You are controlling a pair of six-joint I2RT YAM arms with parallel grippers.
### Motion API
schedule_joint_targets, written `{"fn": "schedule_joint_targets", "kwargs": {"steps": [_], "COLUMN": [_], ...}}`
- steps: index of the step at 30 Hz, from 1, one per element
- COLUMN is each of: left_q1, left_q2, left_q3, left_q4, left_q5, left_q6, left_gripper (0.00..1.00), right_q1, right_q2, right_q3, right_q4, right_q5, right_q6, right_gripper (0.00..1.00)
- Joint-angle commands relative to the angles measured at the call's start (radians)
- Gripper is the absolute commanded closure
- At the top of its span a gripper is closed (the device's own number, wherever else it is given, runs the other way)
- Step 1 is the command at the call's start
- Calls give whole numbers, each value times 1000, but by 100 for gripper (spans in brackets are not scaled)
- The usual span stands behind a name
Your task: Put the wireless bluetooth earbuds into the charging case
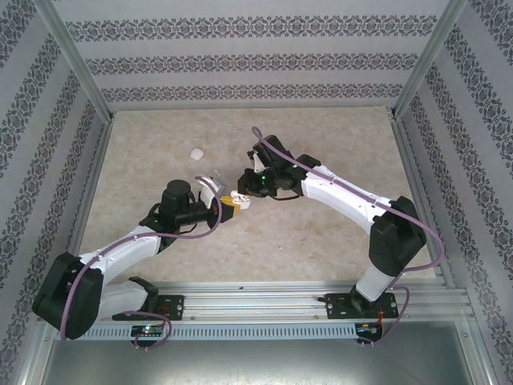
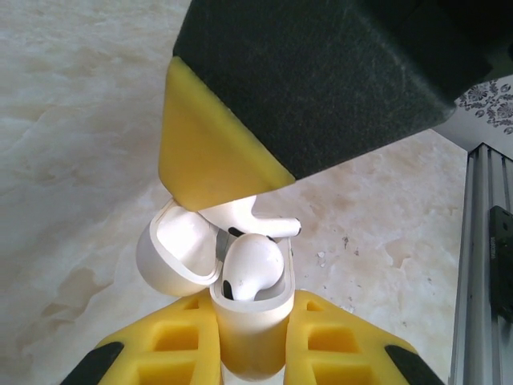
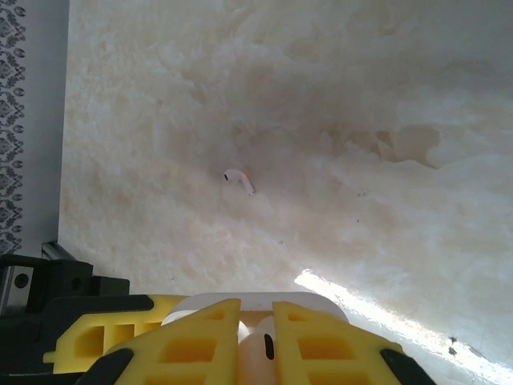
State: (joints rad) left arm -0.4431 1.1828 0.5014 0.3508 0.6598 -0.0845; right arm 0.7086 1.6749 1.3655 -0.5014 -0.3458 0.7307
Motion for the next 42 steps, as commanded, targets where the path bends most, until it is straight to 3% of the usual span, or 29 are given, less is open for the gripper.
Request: {"fn": "schedule_joint_targets", "kwargs": {"steps": [1, 13, 22, 33, 42], "left_q1": [-1, 0, 0, 0, 4], "left_q2": [-34, -52, -94, -181, -224], "left_q3": [-4, -16, -39, -56, -83], "left_q4": [84, 56, -28, -129, -147], "left_q5": [31, -53, -139, -183, -202], "left_q6": [-10, -26, -8, 14, 5], "left_gripper": [100, 100, 100, 100, 100], "right_q1": [-6, -25, -153, -207, -118], "right_q2": [-61, -138, -117, 126, 311], "right_q3": [-35, -103, -199, -154, -4], "right_q4": [101, 156, 35, -99, -244], "right_q5": [77, 171, 238, 476, 706], "right_q6": [11, 44, -25, -210, -281], "right_gripper": [85, 85, 85, 86, 84]}}
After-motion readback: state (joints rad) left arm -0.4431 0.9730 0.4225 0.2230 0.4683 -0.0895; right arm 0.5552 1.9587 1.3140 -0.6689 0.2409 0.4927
